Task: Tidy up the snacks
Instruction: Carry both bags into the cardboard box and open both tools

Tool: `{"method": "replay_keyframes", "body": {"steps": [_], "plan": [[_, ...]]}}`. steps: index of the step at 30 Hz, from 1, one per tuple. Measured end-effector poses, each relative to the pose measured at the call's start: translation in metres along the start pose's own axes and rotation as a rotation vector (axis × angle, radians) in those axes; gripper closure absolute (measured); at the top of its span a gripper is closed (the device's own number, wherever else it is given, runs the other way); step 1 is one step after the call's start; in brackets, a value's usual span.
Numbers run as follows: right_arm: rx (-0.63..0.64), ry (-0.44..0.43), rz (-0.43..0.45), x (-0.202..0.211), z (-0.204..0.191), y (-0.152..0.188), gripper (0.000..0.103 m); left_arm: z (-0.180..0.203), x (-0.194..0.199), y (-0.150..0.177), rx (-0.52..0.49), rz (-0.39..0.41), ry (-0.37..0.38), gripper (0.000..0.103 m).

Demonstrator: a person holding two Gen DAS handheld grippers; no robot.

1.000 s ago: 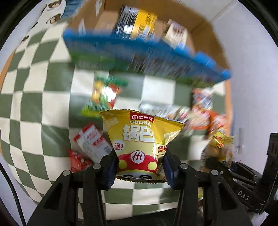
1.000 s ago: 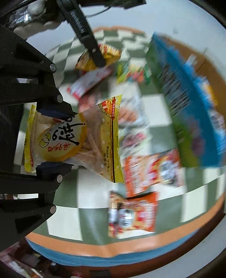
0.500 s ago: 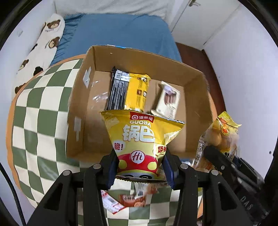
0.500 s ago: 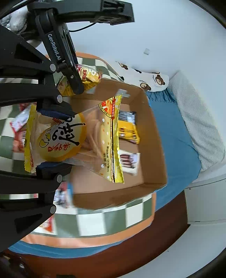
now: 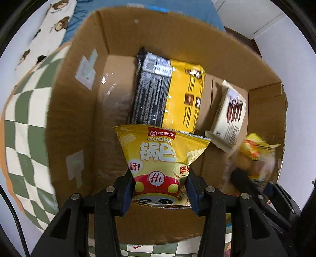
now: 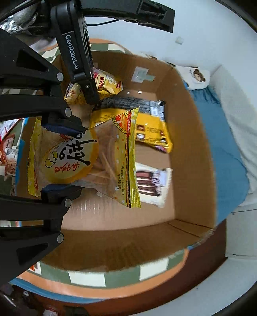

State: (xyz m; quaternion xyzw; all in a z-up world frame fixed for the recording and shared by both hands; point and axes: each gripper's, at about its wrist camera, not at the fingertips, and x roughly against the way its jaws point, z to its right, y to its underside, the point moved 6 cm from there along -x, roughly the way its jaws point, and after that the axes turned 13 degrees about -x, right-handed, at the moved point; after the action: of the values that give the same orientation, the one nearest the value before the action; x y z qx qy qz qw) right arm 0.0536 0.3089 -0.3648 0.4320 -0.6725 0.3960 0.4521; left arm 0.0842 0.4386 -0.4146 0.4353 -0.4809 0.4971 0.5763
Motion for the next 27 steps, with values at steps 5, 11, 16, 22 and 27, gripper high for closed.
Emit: {"method": "replay_keyframes", "body": {"steps": [5,11,16,22,27], "plan": [[-0.005,0.014,-0.088,-0.023,0.010,0.005,0.014,-0.010,-0.012,0.003,-0.002,0.003,-0.044,0.015],[0.002,0.054,-0.099,-0.028,0.017,0.008,0.014,-0.012,-0.011,0.008,-0.013,0.029,-0.056,0.015],[0.002,0.084,-0.072,-0.018,0.019,0.009,0.014,-0.010,0.002,0.012,-0.030,0.076,-0.100,0.015],[0.021,0.130,0.002,0.009,0.025,0.013,0.014,-0.002,0.027,0.032,-0.059,0.181,-0.151,0.015],[0.035,0.139,0.071,0.034,0.028,0.020,0.014,0.002,0.051,0.052,-0.079,0.260,-0.188,0.015]]}}
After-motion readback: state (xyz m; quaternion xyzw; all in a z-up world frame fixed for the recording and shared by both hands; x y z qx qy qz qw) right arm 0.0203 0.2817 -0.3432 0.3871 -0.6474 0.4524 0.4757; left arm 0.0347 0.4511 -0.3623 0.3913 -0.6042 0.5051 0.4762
